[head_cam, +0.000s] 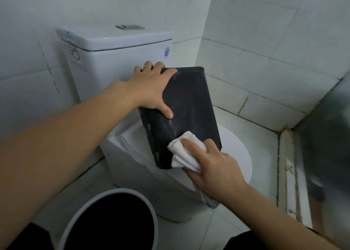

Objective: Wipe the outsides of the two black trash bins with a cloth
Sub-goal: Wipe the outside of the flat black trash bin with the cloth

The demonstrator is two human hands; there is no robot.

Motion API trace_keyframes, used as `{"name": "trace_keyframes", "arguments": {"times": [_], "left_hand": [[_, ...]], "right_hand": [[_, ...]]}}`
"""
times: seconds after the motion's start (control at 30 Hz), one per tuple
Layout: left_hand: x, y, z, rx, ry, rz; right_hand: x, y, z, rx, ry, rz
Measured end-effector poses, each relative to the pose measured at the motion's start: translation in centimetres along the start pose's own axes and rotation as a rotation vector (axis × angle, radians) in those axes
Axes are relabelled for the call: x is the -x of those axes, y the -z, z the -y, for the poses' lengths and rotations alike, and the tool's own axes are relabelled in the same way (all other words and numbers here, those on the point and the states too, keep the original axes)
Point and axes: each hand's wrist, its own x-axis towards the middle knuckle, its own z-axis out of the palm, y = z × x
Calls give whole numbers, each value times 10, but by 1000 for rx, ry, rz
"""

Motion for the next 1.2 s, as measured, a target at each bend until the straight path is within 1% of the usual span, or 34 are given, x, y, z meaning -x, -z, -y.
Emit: {"name": "trace_keyframes", "arguments": {"times": [0.2, 0.27, 0.33, 0.4, 0.43, 0.5, 0.6, 0.67, 0.73, 0.87, 0.97, 1.07, 1.13, 1.2], "left_hand": [[1, 1, 1, 14, 10, 5], [0, 1, 1, 22, 13, 10], [0, 1, 0, 20, 14, 12], [0, 1, 0, 23, 16, 16], [1, 2, 0, 21, 14, 14], [2, 2, -1, 5, 10, 5], [4, 2, -1, -13, 5, -3], [5, 2, -2, -11, 13, -4], [4, 1, -3, -15, 20, -4], [3, 1, -2, 6, 14, 0], [2, 2, -4, 0, -16, -9], [1, 4, -5, 6, -20, 0], [1, 4, -4, 4, -24, 2], [2, 4, -3, 8, -27, 1]], "right_hand": [[-9, 6, -7, 50, -124, -27], [-8, 5, -1, -5, -118, -5], [-5, 4, 7, -56, -71, 22], [-2, 3, 13, -61, -24, 26], [-2, 3, 13, -68, -34, 22], [-4, 4, 7, -99, -99, -3], [-9, 6, -11, -127, -244, -51], [-9, 7, -16, -112, -286, -62], [-6, 7, -8, -95, -235, -36], [6, -2, 13, -86, -37, 56], [9, 0, 12, -40, 38, 7], [16, -1, 11, 5, 156, 6], [17, -2, 12, 4, 152, 7], [13, -1, 9, -9, 89, 4]]}}
